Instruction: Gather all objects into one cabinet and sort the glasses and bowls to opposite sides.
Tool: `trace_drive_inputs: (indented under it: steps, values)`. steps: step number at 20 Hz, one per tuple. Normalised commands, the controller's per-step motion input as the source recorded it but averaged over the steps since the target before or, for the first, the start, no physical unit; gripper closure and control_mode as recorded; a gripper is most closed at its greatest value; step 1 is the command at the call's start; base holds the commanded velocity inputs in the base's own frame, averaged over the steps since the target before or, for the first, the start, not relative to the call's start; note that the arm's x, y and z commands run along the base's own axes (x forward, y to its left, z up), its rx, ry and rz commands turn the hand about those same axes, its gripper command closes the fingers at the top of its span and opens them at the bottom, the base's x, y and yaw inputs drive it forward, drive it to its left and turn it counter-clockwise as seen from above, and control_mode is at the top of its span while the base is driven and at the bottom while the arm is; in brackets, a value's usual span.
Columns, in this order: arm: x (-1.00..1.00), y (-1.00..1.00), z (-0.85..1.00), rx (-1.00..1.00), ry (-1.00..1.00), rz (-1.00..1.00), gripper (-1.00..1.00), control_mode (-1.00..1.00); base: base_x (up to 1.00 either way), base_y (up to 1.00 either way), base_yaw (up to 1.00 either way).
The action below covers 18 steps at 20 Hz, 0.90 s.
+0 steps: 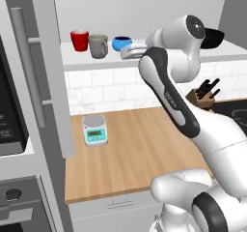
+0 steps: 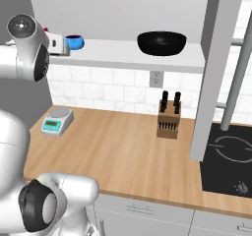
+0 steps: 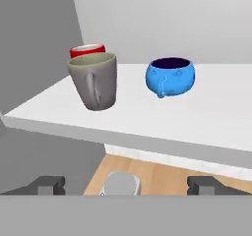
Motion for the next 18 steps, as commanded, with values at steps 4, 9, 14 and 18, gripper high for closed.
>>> trace_drive_inputs:
  steps: [4,9,14,18]
  values:
    - [-0.88,-0.55,0.06,0.0,0.2,-0.08,-1.0,-1.0,0.0,0.0,0.0]
    - [-0.79,-0.21,0.0,-0.01,0.22,-0.12,-1.0,-1.0,0.0,0.0,0.0]
    - [-0.71,-0.07,-0.02,-0.03,0.18,-0.13,-1.0,-1.0,0.0,0.0,0.0]
    - [-0.43,-0.38,-0.15,-0.06,0.04,-0.06,-1.0,-1.0,0.0,0.0,0.0]
